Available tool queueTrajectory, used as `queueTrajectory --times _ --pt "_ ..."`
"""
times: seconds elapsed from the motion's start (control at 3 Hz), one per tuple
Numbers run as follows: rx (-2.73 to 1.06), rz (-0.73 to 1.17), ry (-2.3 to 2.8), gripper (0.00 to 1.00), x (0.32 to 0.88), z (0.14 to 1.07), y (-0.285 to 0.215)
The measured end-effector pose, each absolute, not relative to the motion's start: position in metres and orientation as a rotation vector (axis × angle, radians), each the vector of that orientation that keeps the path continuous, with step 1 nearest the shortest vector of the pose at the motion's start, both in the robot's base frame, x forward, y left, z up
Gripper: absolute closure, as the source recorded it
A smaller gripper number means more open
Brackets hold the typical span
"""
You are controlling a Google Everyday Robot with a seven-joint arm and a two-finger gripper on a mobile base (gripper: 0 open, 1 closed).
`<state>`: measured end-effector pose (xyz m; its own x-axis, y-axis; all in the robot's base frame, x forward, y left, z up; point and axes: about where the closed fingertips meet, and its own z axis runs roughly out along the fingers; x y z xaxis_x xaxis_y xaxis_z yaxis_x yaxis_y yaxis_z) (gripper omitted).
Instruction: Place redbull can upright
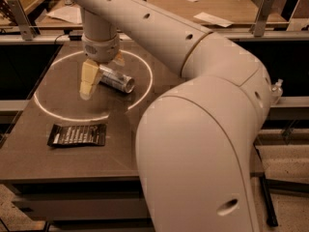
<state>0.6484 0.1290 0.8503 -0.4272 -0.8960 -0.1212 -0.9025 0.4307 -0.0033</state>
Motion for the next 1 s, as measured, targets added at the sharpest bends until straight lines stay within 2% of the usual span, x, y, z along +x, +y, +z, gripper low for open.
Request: queueTrajectory --times 0.67,1.0 --pt "-1.413 0.274 2.725 0.0 0.675 0.822 0.104" --pt "-1.414 0.283 2.741 0.16 0.677 0.81 0.098"
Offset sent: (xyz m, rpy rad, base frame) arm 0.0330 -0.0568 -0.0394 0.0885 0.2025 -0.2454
